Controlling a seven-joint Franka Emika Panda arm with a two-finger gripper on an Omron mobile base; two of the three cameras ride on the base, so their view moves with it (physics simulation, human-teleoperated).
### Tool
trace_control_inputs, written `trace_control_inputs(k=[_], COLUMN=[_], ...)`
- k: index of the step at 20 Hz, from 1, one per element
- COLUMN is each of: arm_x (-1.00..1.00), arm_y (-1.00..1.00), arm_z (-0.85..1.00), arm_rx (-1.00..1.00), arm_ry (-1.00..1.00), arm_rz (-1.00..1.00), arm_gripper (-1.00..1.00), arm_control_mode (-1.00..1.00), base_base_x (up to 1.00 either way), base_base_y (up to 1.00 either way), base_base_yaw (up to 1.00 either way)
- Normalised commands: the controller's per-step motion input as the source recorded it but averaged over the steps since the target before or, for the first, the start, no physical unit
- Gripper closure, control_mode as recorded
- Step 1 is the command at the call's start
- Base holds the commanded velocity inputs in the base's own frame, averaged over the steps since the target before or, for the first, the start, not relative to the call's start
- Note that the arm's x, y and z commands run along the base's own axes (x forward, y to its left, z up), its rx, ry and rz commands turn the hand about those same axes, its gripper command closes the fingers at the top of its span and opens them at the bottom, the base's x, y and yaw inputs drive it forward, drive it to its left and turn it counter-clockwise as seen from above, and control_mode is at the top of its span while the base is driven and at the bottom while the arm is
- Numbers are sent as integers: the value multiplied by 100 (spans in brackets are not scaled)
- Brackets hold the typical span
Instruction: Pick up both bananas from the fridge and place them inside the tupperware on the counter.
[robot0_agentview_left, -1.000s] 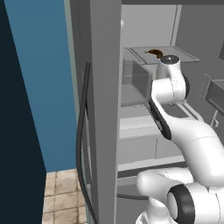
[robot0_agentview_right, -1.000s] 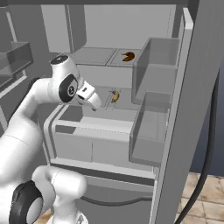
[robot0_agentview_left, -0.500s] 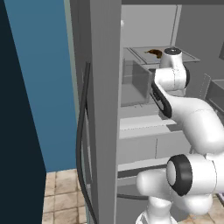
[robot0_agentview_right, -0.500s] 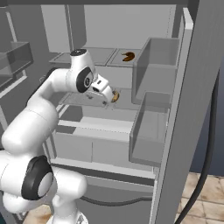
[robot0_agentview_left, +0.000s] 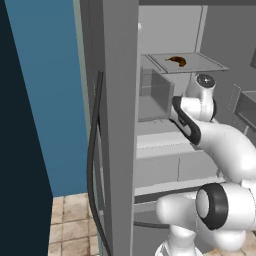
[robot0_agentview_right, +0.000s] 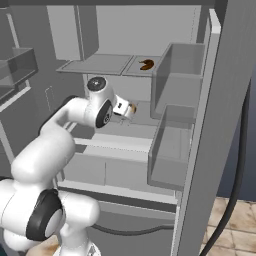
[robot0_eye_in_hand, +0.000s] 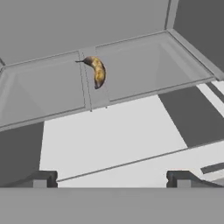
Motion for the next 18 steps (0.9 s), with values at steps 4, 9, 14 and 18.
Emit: trace_control_inputs(k=[4,9,14,18], arm_x=[46,35,25,23], arm_y=[0,0,0,0], arm_z=[-19,-7,-13,-13], arm_rx=[0,-1,-9,-7], arm_ry=[0,0,0,0], arm_rz=[18,9,1,0], arm_gripper=[-100,-100,-100,-100], arm_control_mode=[-100,-100,-100,-100], base_base_x=[0,0,0,0], base_base_y=[0,0,0,0], base_base_yaw=[0,0,0,0])
